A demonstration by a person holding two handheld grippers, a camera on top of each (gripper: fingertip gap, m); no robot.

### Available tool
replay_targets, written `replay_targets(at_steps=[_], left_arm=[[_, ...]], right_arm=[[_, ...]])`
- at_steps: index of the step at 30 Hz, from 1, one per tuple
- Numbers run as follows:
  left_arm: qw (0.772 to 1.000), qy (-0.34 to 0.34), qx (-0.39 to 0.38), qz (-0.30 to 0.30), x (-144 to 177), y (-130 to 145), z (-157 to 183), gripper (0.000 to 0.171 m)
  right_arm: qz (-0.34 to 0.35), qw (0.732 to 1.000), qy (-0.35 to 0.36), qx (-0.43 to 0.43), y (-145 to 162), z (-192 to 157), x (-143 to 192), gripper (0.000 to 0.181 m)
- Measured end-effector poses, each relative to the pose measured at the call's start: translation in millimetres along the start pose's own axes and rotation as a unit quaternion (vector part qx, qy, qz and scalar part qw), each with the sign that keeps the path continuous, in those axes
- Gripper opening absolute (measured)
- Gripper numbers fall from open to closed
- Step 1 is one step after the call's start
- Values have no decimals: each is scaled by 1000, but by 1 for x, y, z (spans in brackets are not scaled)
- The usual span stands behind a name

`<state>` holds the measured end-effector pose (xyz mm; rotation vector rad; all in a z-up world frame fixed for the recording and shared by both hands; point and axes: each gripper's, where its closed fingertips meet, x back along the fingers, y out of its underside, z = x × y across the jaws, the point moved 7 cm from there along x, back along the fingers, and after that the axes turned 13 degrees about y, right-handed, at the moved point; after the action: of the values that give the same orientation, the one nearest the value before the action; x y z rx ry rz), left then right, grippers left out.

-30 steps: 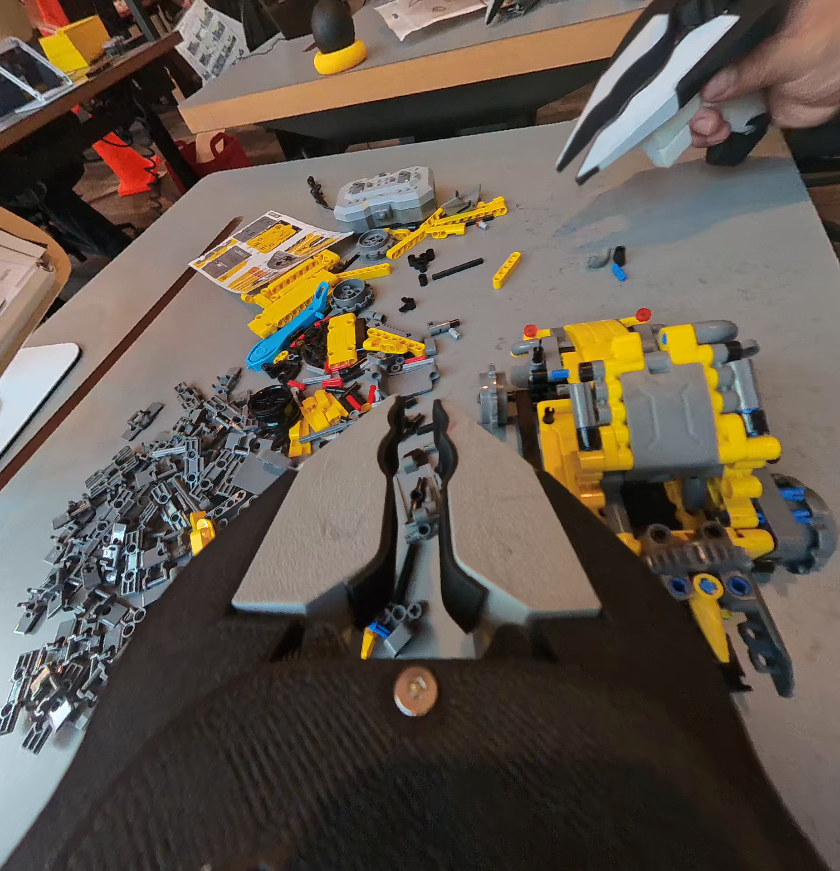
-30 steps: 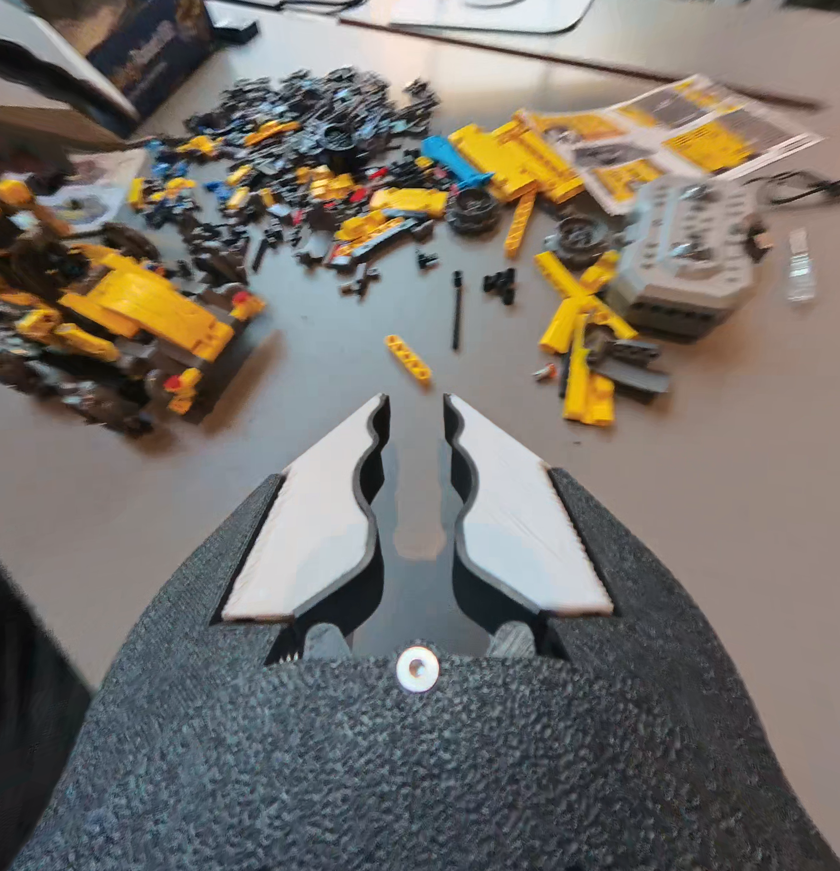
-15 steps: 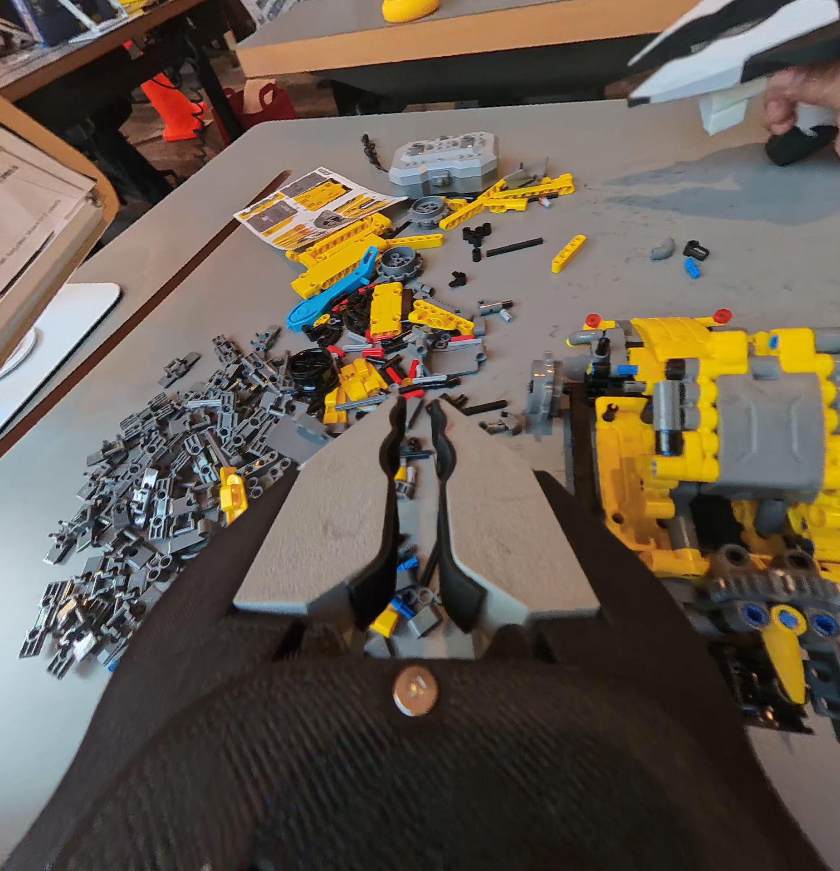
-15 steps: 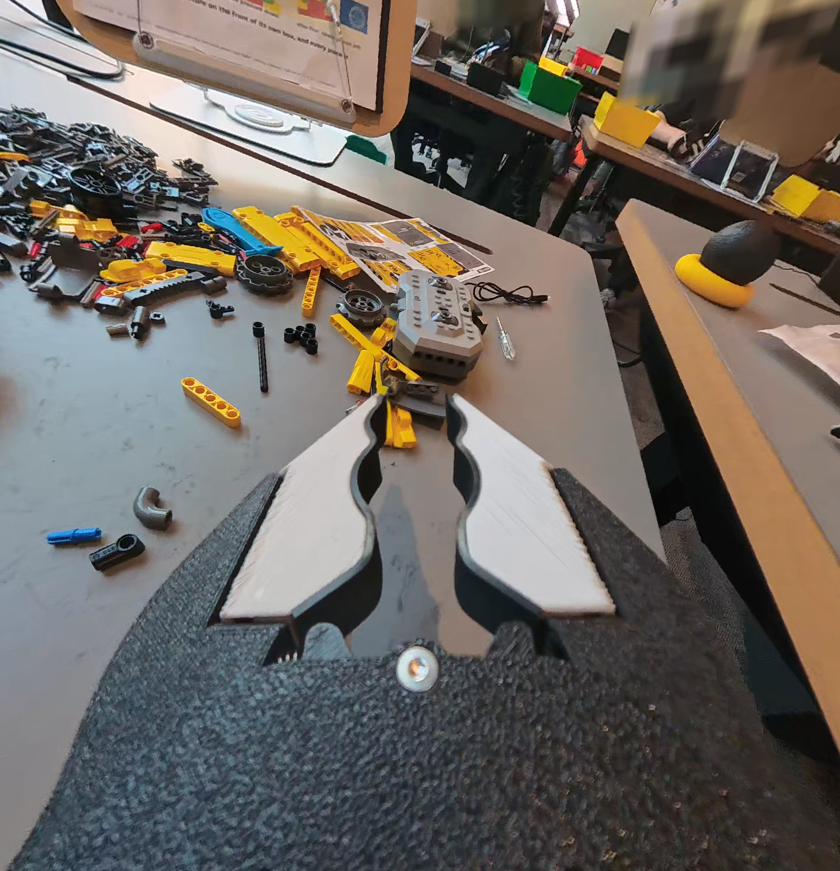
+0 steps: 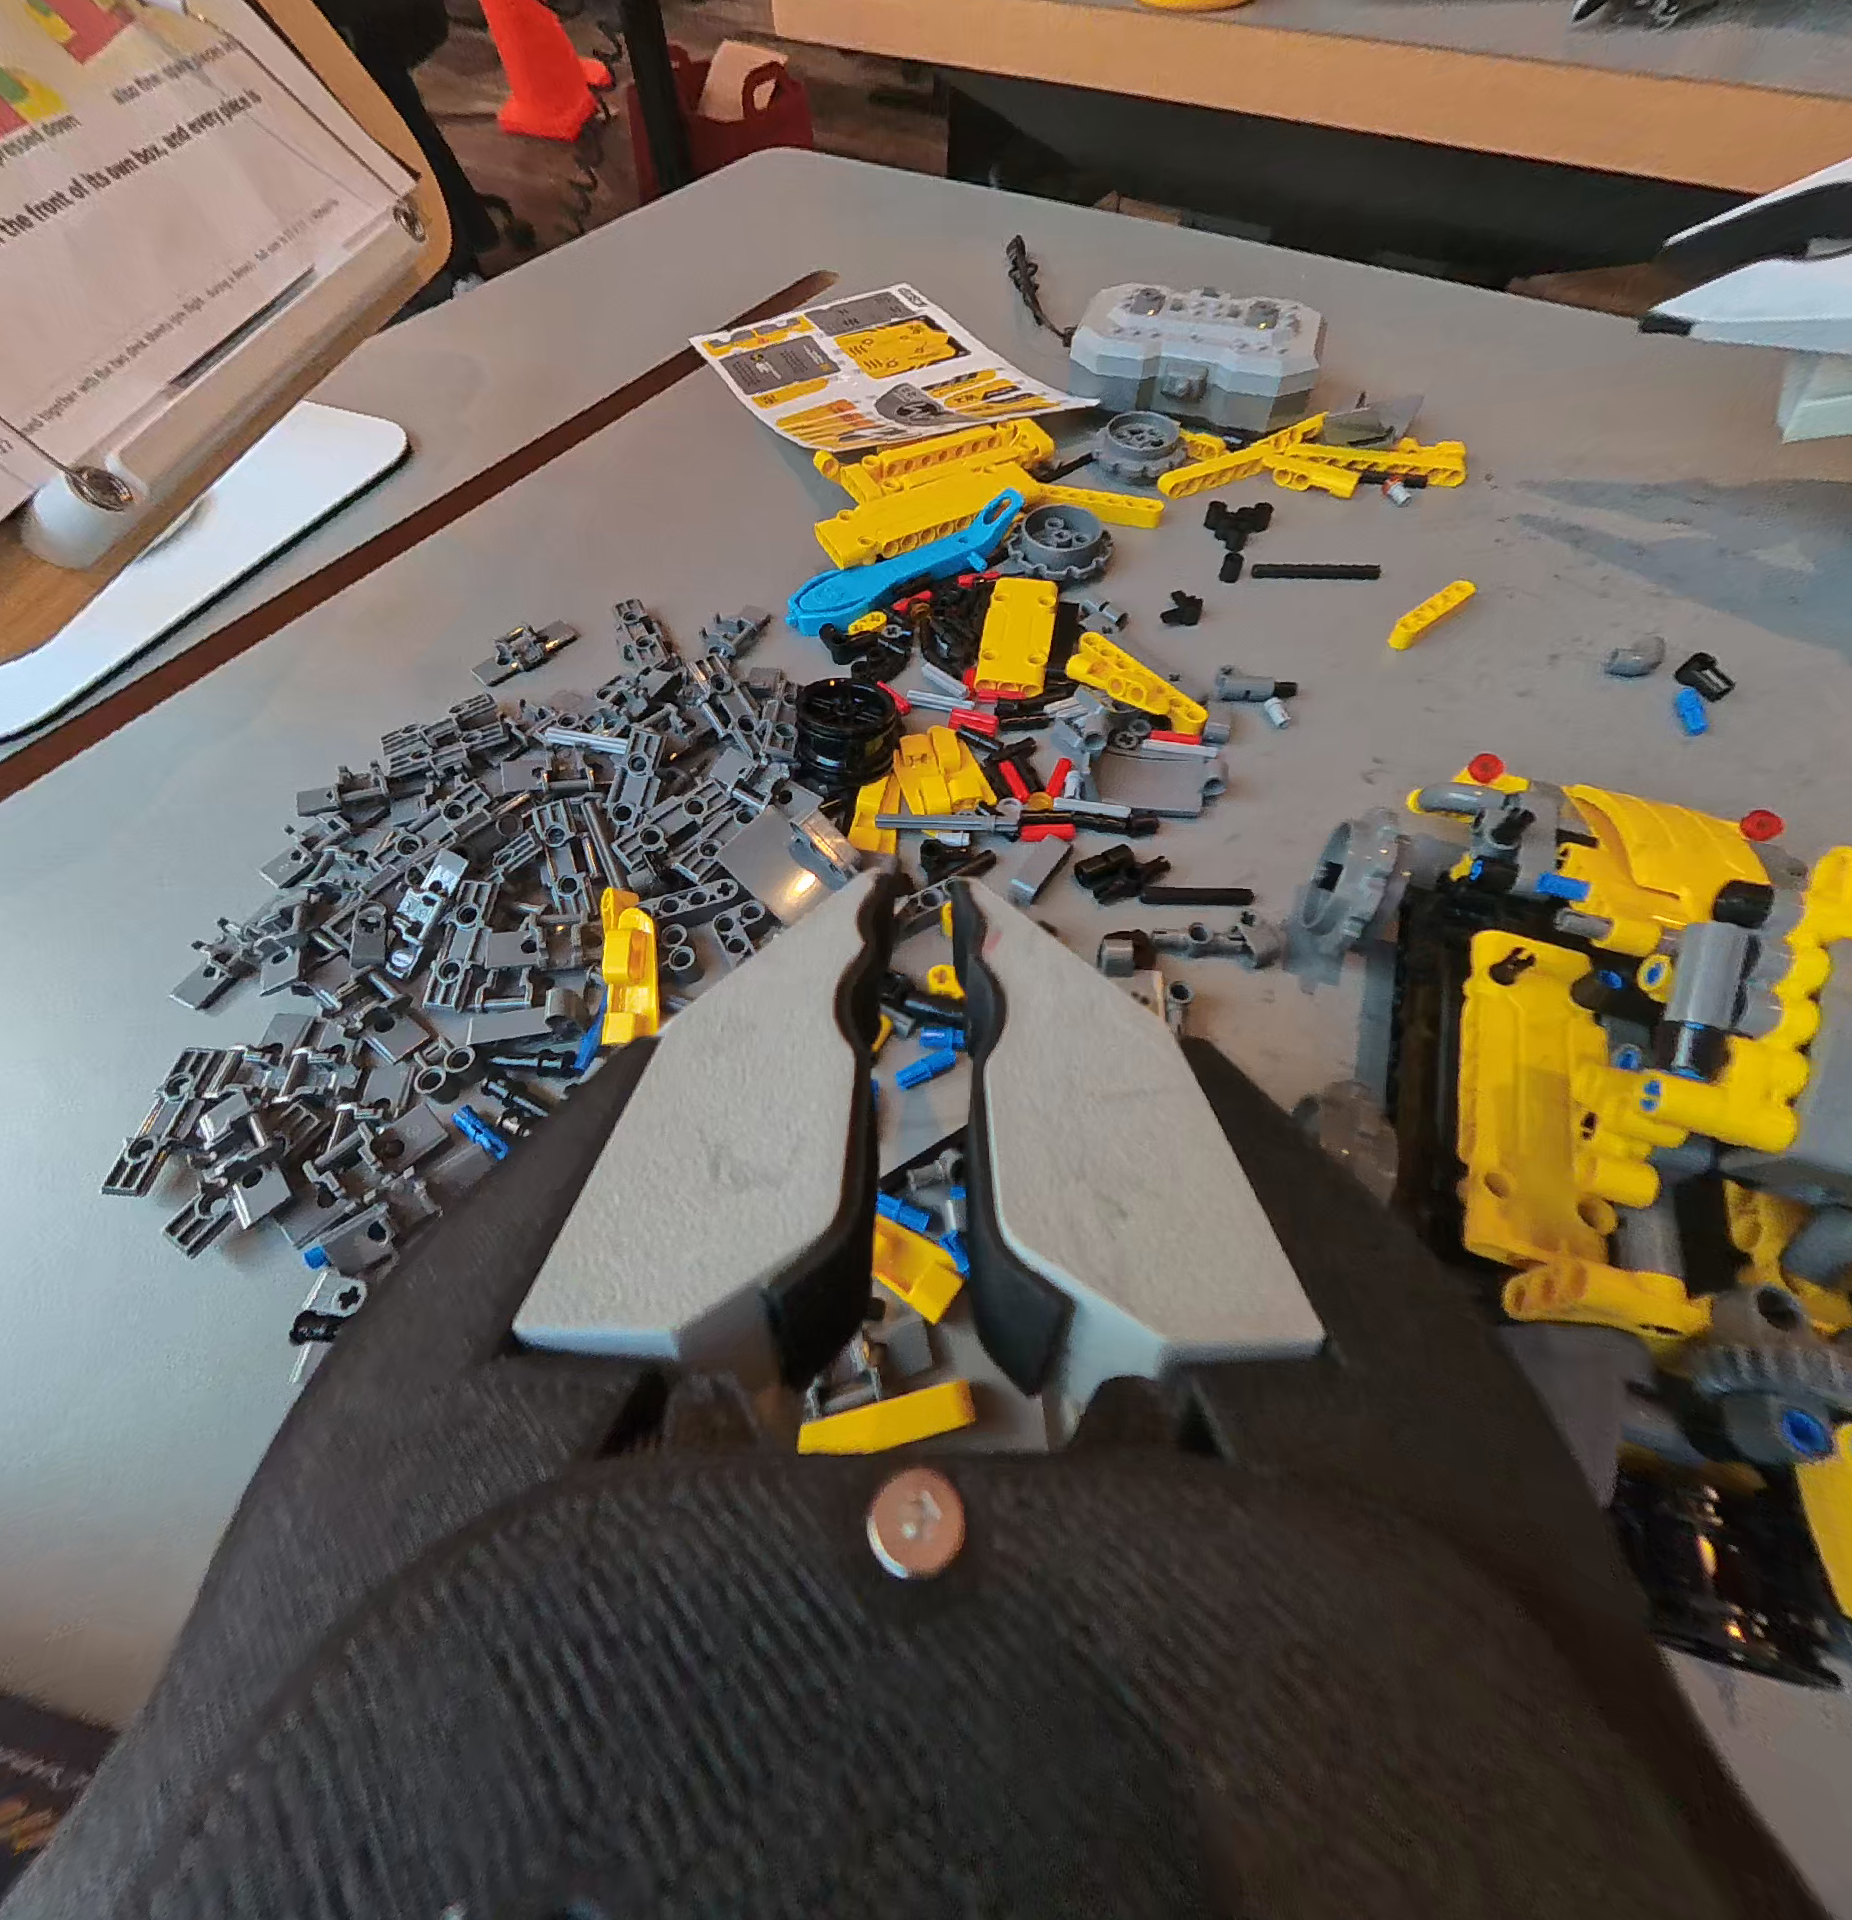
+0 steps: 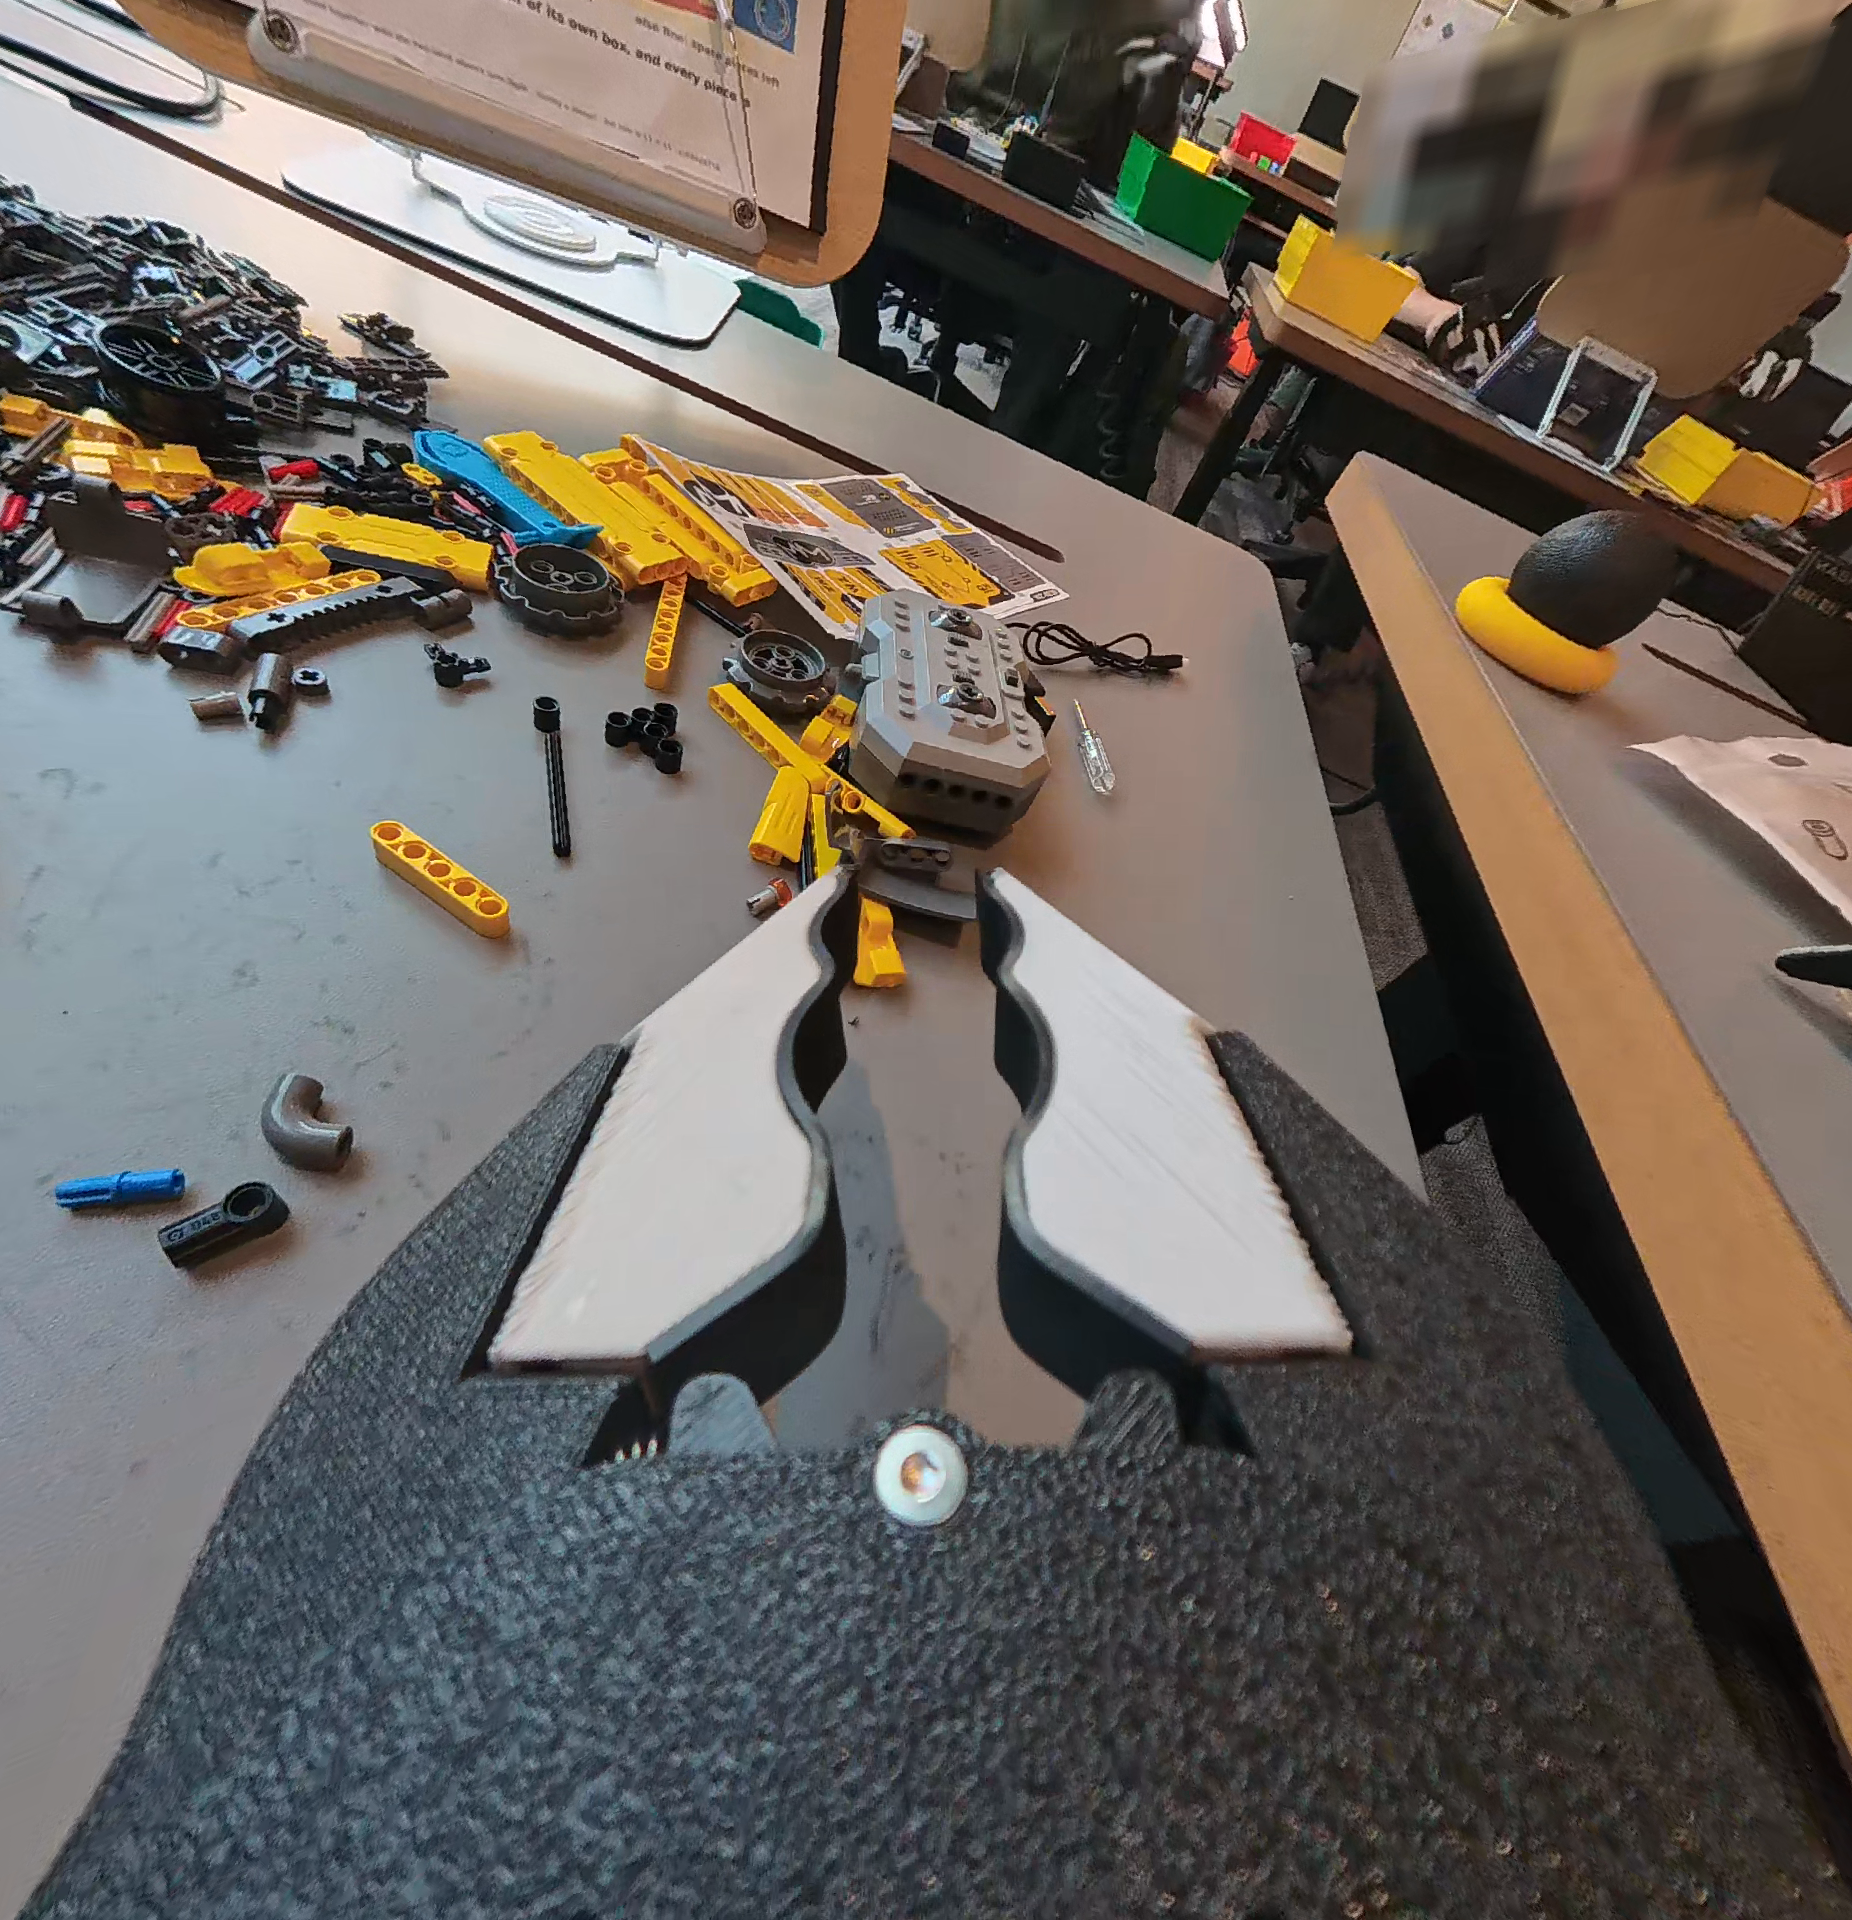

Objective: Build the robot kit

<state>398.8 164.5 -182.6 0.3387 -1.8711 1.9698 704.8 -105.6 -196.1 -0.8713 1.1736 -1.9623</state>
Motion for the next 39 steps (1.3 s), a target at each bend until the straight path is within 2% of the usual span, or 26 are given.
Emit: replay_targets(at_steps=[6,10,13,17,21,24,27,31,34,39], left_arm=[[998,-57,24,15,9,-1,-15,13],[998,-51,42,22,11,0,-19,15],[998,-44,41,17,9,1,-17,15],[999,-36,32,10,5,1,-13,15],[999,-32,31,3,4,3,-12,15],[999,-29,36,8,5,2,-13,15],[999,-23,38,6,6,2,-13,15],[999,-22,38,5,6,2,-13,14],[999,-18,37,4,4,2,-11,14],[999,-18,26,-4,1,2,-8,14]], right_arm=[[4,1000,-2,3,0,-1,1,17],[-2,999,-42,-5,-3,-10,-2,8],[-37,988,-141,-39,-14,-34,-13,6],[-115,969,-214,-35,-23,-60,-44,12],[-203,943,-262,-10,-15,-81,-69,26],[-233,936,-265,-4,-9,-86,-78,10],[-252,925,-285,-22,-9,-85,-80,3],[-234,930,-282,-12,-16,-75,-62,3],[-225,935,-273,-28,-19,-53,-37,3],[-248,928,-277,-26,5,-35,11,3]])
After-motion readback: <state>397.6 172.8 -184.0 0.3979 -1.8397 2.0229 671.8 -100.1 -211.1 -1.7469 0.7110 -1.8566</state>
